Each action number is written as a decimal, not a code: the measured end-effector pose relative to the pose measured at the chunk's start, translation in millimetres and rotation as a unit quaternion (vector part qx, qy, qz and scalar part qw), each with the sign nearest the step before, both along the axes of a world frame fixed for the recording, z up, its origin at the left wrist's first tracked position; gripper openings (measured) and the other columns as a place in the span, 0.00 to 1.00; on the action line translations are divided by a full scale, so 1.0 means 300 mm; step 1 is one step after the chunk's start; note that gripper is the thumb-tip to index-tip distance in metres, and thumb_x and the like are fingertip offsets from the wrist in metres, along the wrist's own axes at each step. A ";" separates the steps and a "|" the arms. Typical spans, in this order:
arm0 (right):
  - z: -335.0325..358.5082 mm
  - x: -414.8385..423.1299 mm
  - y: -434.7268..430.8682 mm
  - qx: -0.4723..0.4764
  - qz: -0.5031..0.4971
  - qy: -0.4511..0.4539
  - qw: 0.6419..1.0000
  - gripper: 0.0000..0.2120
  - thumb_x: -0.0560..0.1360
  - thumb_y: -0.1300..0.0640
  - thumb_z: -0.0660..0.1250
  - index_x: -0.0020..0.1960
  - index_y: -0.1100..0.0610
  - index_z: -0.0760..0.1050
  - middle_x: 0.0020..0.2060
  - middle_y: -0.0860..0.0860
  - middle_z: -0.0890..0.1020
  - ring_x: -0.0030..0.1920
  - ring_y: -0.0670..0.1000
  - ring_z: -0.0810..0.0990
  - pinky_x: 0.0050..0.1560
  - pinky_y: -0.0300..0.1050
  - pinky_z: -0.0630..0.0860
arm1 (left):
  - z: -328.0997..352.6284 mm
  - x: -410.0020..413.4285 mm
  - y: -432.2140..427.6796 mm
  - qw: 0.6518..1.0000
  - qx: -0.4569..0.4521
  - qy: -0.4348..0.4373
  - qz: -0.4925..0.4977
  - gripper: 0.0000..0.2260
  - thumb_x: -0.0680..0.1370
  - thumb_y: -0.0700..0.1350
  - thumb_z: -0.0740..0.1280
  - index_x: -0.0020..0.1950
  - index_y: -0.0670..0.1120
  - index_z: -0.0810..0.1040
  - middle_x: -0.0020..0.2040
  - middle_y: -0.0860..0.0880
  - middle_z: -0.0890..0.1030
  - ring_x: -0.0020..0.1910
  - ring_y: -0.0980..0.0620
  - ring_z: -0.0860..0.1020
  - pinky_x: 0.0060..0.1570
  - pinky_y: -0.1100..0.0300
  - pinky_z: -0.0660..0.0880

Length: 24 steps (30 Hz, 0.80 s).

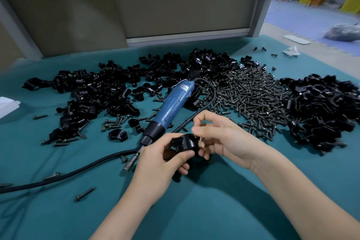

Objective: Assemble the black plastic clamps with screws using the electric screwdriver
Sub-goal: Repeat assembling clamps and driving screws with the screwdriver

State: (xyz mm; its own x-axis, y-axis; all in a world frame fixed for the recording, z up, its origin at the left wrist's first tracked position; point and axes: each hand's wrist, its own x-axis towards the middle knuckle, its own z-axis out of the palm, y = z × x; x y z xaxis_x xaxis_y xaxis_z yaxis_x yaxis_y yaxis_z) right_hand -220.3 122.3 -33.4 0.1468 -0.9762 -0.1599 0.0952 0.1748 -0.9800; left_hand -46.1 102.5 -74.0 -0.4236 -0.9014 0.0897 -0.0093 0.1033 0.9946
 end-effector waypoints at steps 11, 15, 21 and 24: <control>-0.005 -0.007 -0.002 0.044 0.028 -0.027 0.998 0.10 0.71 0.52 0.67 0.43 0.58 0.71 0.31 0.52 0.74 0.31 0.51 0.77 0.32 0.40 0.76 | -0.002 0.001 -0.002 1.000 0.026 0.000 -0.007 0.13 0.73 0.34 0.72 0.47 0.52 0.81 0.35 0.47 0.83 0.30 0.46 0.82 0.31 0.59 0.78; 0.005 -0.031 -0.010 0.047 -0.005 0.001 0.999 0.19 0.70 0.44 0.67 0.48 0.60 0.73 0.33 0.53 0.78 0.33 0.51 0.78 0.34 0.42 0.78 | -0.006 0.002 0.000 1.000 0.016 -0.011 0.000 0.13 0.73 0.33 0.72 0.49 0.51 0.81 0.34 0.45 0.83 0.30 0.47 0.82 0.32 0.60 0.78; -0.021 -0.215 -0.061 -0.117 -0.247 0.536 0.799 0.06 0.78 0.61 0.66 0.48 0.52 0.81 0.35 0.41 0.76 0.35 0.45 0.75 0.36 0.35 0.71 | -0.006 0.001 0.009 0.999 -0.004 -0.035 0.006 0.19 0.73 0.36 0.73 0.47 0.62 0.83 0.33 0.46 0.83 0.31 0.48 0.82 0.34 0.63 0.78; -0.059 -0.256 -0.083 -0.086 -0.215 0.592 0.772 0.08 0.78 0.61 0.66 0.53 0.53 0.82 0.39 0.46 0.78 0.40 0.48 0.75 0.45 0.40 0.71 | -0.004 -0.002 0.010 0.999 -0.005 -0.037 0.004 0.19 0.73 0.36 0.73 0.49 0.62 0.82 0.35 0.47 0.84 0.32 0.48 0.82 0.33 0.63 0.78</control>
